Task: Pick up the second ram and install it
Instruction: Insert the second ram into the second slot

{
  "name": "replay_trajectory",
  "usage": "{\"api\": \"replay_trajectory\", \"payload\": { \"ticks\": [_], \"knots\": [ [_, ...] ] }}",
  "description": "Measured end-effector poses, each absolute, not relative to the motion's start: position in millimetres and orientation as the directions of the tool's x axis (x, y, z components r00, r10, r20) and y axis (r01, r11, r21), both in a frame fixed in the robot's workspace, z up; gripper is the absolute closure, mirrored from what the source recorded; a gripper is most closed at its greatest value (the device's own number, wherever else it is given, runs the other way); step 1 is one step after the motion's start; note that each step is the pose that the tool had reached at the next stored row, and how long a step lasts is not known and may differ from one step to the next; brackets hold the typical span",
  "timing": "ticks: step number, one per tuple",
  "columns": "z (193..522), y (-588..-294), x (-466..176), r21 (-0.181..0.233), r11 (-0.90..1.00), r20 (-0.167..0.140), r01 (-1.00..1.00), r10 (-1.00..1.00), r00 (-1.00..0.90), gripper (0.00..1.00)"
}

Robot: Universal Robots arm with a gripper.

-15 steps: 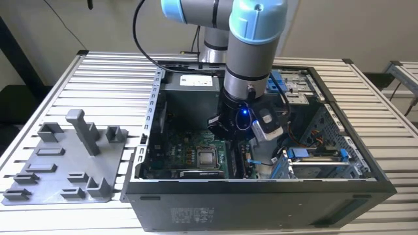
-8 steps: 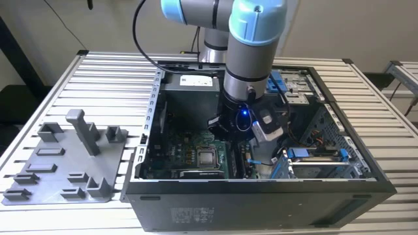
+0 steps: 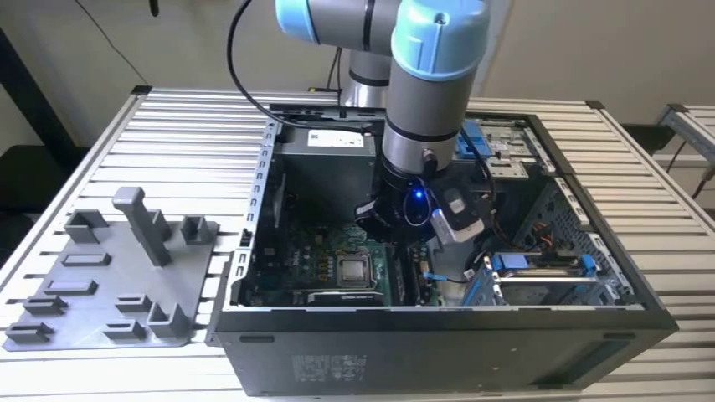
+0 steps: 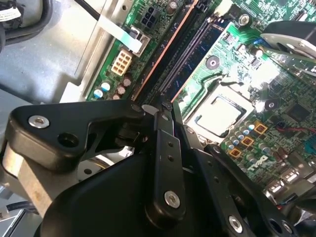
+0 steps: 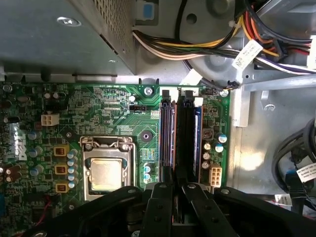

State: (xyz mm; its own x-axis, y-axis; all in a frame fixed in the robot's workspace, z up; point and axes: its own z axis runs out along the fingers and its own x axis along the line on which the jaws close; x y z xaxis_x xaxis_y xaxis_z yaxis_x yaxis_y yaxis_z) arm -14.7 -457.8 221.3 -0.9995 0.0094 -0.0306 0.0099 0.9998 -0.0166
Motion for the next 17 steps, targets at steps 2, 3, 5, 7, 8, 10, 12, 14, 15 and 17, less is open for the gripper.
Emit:
{"api": "replay_trajectory", "payload": {
  "ticks": [2,3,5,7,8,10,12,14,15,17],
  "knots": [
    [221.2,-457.8,-14.7,-0.016,1.000,-0.031,0.008,0.007,-1.000,0.86],
    [221.2,-457.8,-14.6,-0.016,1.000,-0.031,0.006,0.006,-1.000,0.86],
    [221.2,-457.7,-14.5,-0.016,1.000,-0.031,0.002,0.001,-1.000,0.86],
    [221.2,-457.7,-14.3,-0.016,1.000,-0.031,-0.003,-0.004,-1.000,0.86],
    [221.2,-457.7,-14.0,-0.016,1.000,-0.031,-0.006,-0.006,-1.000,0.86],
    [220.0,-457.8,-14.0,-0.016,1.000,-0.031,-0.007,-0.008,-1.000,0.86],
    [218.3,-457.8,-14.1,-0.016,1.000,-0.030,-0.007,-0.008,-1.000,0.86],
    [216.6,-457.8,-14.1,-0.016,1.000,-0.030,-0.007,-0.008,-1.000,0.86],
    [216.3,-457.8,-14.0,-0.016,1.000,-0.029,-0.007,-0.008,-1.000,0.86],
    [216.2,-457.8,-14.1,-0.017,1.000,-0.029,-0.007,-0.008,-1.000,0.86]
  ]
}}
